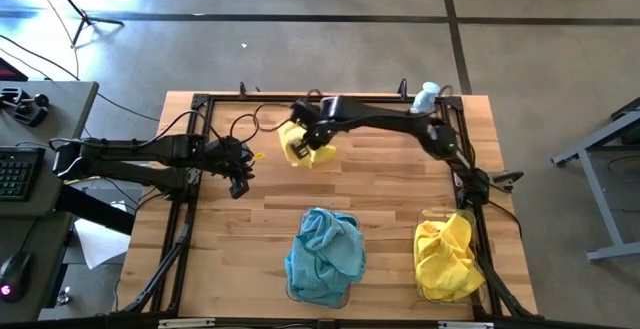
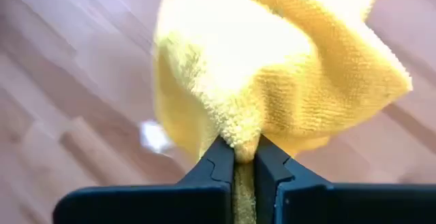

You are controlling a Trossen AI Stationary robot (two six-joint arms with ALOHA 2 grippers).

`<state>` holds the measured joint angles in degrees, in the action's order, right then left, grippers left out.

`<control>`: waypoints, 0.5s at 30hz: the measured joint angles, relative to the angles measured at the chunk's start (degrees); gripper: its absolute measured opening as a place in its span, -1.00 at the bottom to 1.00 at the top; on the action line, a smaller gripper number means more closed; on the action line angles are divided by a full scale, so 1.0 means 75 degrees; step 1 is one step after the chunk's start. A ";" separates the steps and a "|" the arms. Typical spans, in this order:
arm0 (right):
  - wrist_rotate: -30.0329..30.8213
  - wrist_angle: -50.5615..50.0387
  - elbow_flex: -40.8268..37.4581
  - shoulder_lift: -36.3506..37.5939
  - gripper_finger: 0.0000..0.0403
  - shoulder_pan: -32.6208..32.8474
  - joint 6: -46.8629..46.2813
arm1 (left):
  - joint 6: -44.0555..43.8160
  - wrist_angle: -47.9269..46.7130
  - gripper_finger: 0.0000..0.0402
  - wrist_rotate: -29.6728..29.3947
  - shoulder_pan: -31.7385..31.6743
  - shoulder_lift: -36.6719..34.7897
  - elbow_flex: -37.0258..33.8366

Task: Sort microfiber towel by color & place in baskets
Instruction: Put the yellow towel into the right transparent bin

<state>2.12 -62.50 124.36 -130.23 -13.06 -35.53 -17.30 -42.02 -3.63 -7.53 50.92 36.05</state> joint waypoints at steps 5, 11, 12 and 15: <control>0.0280 -0.0310 -0.0023 0.1034 -0.97 0.0225 -0.0042 | 0.0000 0.0028 -0.53 -0.0168 0.0000 0.0003 0.0000; 0.0766 -0.1432 -0.0001 0.2320 -0.95 0.0770 -0.0146 | -0.0018 0.0237 -0.53 -0.0208 0.0012 0.0003 0.0000; 0.0938 -0.1686 -0.0003 0.2472 -0.96 0.0909 -0.0291 | -0.0066 0.0325 -0.53 -0.0208 0.0012 0.0003 0.0000; 0.1229 -0.2535 -0.0003 0.3059 -0.97 0.1410 -0.0817 | -0.0073 0.0591 -0.53 -0.0208 0.0012 0.0003 0.0000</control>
<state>11.33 -81.51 124.33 -107.28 -2.49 -41.66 -17.85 -37.58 -5.19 -7.44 50.94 36.05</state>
